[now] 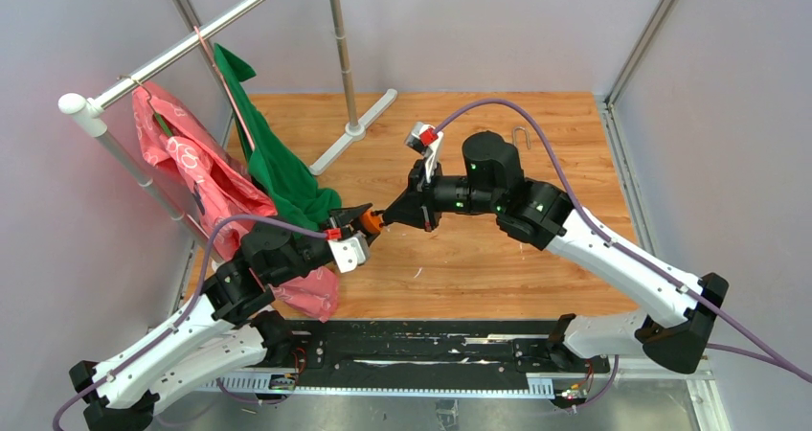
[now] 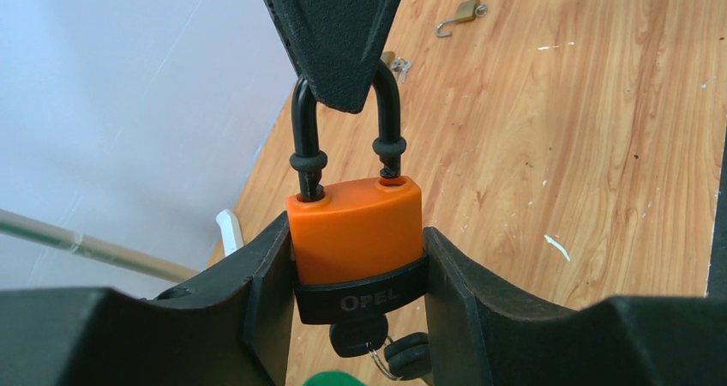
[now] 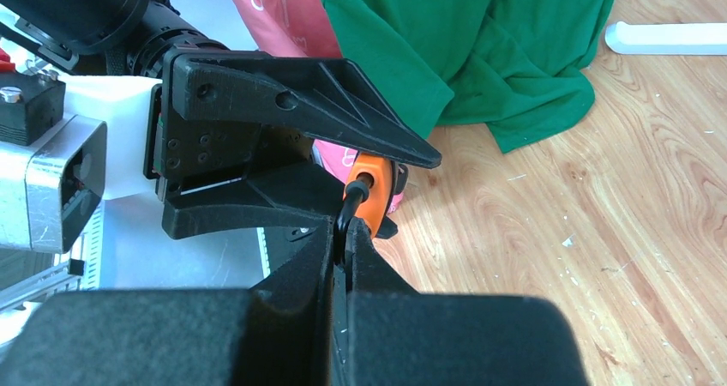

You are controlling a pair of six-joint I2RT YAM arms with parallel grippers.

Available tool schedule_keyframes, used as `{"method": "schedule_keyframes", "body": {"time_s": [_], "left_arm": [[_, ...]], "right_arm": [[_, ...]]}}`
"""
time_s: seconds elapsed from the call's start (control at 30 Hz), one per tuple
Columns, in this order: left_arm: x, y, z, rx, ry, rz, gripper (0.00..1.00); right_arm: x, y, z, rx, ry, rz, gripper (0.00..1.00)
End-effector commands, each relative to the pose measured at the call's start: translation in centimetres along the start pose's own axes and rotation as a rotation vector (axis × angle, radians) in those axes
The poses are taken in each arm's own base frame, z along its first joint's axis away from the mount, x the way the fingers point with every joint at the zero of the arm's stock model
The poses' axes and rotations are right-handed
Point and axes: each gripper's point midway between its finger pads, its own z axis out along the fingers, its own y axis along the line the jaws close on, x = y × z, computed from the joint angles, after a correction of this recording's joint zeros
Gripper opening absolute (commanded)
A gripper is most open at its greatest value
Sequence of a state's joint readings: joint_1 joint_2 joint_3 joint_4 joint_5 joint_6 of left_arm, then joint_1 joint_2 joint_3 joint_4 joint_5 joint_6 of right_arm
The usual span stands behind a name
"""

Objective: Lock with the key
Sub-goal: Lock the lock.

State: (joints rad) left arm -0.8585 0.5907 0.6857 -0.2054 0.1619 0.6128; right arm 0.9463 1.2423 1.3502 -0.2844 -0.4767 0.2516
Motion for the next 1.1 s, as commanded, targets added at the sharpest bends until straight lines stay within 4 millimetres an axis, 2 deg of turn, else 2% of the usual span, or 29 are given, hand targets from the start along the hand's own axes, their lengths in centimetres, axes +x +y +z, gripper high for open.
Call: {"method": "schedule_keyframes", "body": {"time_s": [0.0, 0.37, 0.57, 0.77, 0.97, 1.07], "left_arm": [[-2.2, 2.7, 0.1, -0.113, -0.08, -0.005, 0.0], [-1.2, 4.1, -0.1, -0.193, -0.027, -0.002, 0.0], [-1.6, 3.9, -0.2, -0.185, -0.046, -0.014, 0.0], [-3.3, 4.4, -0.3, -0.195, -0.108, -0.069, 0.0], [-4.7, 4.5, -0.9, -0.187, -0.154, -0.135, 0.0], [-5.2, 5.0, -1.0, -0.207, -0.169, -0.139, 0.0]], "right_arm": [[0.4, 1.6, 0.3, -0.08, 0.0, 0.053, 0.0], [0.1, 1.1, 0.3, -0.035, 0.011, 0.085, 0.0], [0.1, 1.0, 0.4, -0.037, 0.01, 0.089, 0.0], [1.4, 0.5, 1.2, -0.051, -0.013, 0.082, 0.0], [3.1, -0.9, 1.8, -0.024, -0.041, 0.034, 0.0], [3.2, -1.0, 2.3, -0.031, -0.038, 0.048, 0.0]]}}
